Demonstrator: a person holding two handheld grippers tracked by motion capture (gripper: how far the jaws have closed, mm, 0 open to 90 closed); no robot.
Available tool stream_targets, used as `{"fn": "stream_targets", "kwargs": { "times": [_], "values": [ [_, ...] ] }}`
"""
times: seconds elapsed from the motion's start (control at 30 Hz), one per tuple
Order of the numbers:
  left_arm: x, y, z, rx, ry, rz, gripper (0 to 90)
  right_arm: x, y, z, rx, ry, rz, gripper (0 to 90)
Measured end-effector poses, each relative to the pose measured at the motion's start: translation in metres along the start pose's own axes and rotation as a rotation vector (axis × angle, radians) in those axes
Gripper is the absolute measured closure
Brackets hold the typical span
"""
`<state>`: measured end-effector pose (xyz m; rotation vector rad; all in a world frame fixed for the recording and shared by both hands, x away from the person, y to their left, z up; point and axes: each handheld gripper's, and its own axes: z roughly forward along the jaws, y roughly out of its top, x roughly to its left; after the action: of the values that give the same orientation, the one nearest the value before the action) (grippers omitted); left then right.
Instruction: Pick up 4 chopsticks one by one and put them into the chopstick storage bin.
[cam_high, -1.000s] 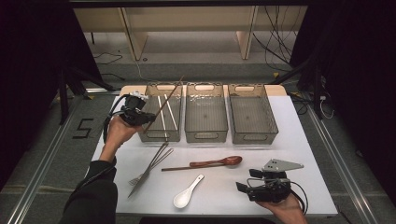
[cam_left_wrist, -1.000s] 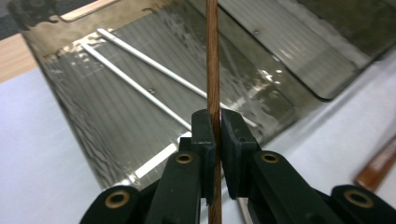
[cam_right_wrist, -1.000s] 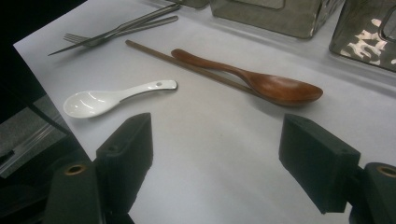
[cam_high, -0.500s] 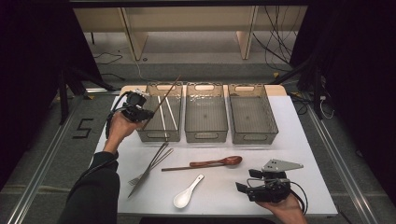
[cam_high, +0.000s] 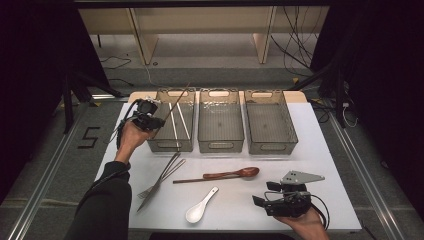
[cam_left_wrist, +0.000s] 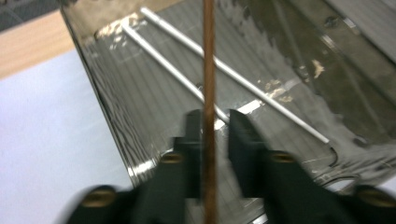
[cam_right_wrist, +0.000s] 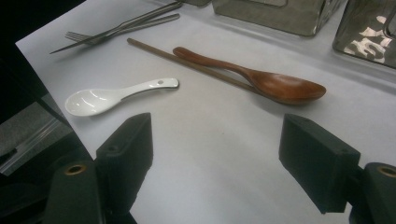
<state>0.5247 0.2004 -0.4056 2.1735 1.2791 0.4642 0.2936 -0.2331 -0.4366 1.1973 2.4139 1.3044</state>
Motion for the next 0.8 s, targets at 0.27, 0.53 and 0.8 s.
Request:
{"fn": "stream_targets", "kwargs": {
  "times": [0.27,0.53,0.8],
  "values": [
    [-0.008,0.002,-0.011,0.005,-0.072,-0.009,48.5,0.0,0.0,0.0,-0.001,-0.001,0.003,26.8],
    [-0.028,0.004,-0.036,-0.036,-0.144,0.029,35.7,0.0,0.0,0.0,-0.001,-0.001,0.001,26.8],
    [-0.054,-0.012,-0.055,-0.067,-0.207,0.074,26.6,0.001,0.0,-0.001,-0.006,-0.003,0.003,26.8]
  ]
}}
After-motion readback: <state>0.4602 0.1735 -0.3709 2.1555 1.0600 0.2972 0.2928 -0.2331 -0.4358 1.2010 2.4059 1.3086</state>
